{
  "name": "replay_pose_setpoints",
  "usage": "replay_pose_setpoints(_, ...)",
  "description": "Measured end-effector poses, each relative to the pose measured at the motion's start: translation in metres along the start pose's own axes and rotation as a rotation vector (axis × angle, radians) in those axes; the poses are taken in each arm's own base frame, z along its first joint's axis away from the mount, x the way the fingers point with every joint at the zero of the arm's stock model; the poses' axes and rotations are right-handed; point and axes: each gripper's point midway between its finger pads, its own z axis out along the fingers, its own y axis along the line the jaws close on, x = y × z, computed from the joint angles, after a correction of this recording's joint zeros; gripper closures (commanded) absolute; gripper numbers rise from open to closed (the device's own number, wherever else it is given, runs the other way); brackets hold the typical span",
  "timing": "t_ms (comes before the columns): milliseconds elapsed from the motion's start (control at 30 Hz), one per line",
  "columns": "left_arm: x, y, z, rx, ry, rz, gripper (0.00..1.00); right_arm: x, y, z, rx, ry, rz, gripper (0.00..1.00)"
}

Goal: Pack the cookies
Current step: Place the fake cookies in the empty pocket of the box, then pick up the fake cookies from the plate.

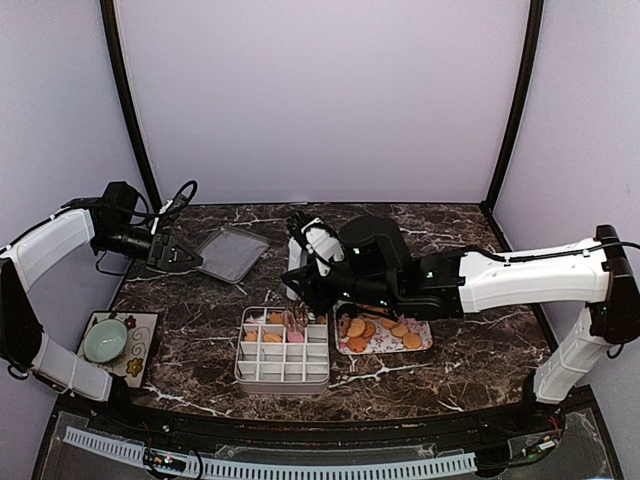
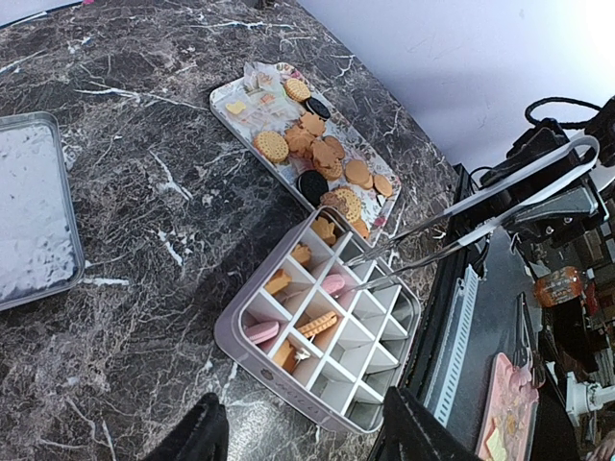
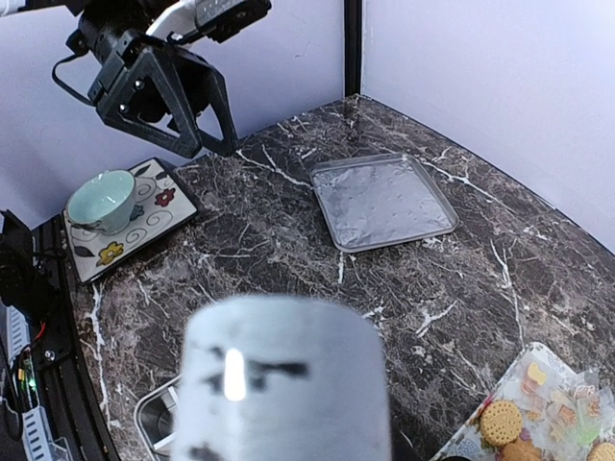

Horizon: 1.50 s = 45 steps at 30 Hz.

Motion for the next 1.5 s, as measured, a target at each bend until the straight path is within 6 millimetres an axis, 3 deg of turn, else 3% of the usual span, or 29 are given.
replay_pose_setpoints(233,0.000,0.000,0.000,0.001,0.000,0.000,0.43,-0.011,-0.010,-0.014,0.012,-0.037,0.025,0.70)
replay_pose_setpoints(333,0.000,0.000,0.000,0.001,0.000,0.000,0.43,-0.007,-0.028,-0.028,0.050,-0.040,0.036,0.70)
replay_pose_setpoints(467,0.000,0.000,0.000,0.001,0.000,0.000,0.43,0.001,-0.069,-0.057,0.146,-0.048,0.063,0.69)
replay_pose_setpoints(667,0.000,0.000,0.000,0.000,-0.001,0.000,0.43,0.033,-0.126,-0.096,0.304,-0.024,0.108,0.64)
replay_pose_setpoints(833,0.000,0.001,-0.001,-0.002,-0.003,-0.002,0.43,0.064,-0.153,-0.108,0.385,0.030,0.132,0.58)
replay_pose_setpoints(1033,0.000,0.001,-0.001,-0.002,-0.003,-0.002,0.43,0.088,-0.167,-0.111,0.426,0.076,0.152,0.56)
replay_pose_setpoints(1500,0.000,0.001,-0.001,-0.002,-0.003,-0.002,0.43,0.098,-0.170,-0.099,0.404,0.073,0.194,0.59)
